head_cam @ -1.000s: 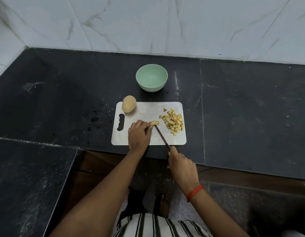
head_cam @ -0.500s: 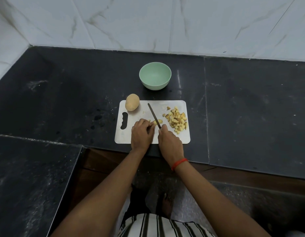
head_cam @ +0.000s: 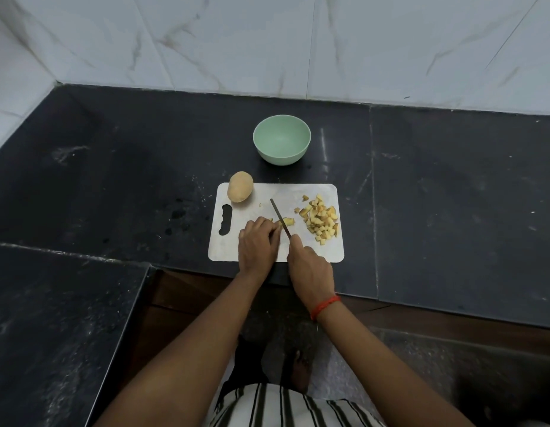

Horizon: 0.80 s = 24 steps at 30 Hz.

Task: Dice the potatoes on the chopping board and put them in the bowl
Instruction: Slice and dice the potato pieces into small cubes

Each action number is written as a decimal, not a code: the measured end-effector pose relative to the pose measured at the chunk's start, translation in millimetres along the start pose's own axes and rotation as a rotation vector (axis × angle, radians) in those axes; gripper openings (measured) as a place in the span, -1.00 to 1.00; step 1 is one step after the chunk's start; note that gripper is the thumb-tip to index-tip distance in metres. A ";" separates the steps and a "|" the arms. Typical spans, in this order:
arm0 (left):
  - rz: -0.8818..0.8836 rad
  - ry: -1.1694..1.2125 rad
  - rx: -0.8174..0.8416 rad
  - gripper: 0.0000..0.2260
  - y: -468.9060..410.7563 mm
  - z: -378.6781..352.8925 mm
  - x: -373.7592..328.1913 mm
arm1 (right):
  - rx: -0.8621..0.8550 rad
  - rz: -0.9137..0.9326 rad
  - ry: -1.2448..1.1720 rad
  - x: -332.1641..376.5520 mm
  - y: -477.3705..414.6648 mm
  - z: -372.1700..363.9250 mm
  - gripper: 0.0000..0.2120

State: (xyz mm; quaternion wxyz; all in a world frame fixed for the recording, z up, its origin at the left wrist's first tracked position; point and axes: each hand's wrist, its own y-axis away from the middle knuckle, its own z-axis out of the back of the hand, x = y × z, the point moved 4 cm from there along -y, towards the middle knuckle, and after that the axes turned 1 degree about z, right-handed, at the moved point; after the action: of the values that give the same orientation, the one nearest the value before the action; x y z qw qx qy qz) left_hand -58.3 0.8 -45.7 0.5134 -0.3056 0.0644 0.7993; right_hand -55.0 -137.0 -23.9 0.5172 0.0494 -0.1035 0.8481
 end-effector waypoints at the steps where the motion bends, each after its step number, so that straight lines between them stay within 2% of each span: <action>1: -0.001 0.001 0.000 -0.81 -0.3 0.4 -0.2 | 0.012 -0.001 0.003 -3.3 9.2 0.0 -0.68; 5: 0.007 -0.016 -0.002 -0.81 -1.1 -0.5 0.7 | 0.072 -0.027 -0.068 -19.1 44.6 -0.4 -0.86; 7: 0.014 -0.014 0.004 -0.81 -1.0 -2.2 1.9 | 0.050 -0.048 -0.101 -25.7 56.2 3.5 -0.83; 10: 0.000 -0.009 0.010 -0.85 -0.3 -2.4 3.3 | 0.110 -0.081 -0.137 -31.0 71.6 7.7 -0.87; 13: -0.001 0.061 0.004 -0.84 1.3 0.5 4.0 | 0.039 -0.094 -0.196 -32.3 77.4 13.4 -0.82; 15: 0.000 0.094 0.010 -0.83 2.0 2.9 4.8 | -0.026 -0.083 -0.228 -28.7 68.5 16.3 -0.80; 19: 0.003 0.141 0.020 -0.91 3.8 5.4 8.1 | -0.008 -0.072 -0.232 -14.0 30.4 9.0 -0.83; 24: 0.008 0.131 0.016 -0.89 3.6 5.3 6.3 | 0.020 -0.047 -0.240 5.0 -7.4 -8.3 -0.85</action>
State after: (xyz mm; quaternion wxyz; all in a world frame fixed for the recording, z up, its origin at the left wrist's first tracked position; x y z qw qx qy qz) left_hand -65.5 6.3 -45.7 0.5074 -0.3528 0.1052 0.7791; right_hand -50.6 -127.5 -30.1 0.5205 0.1583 -0.1549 0.8247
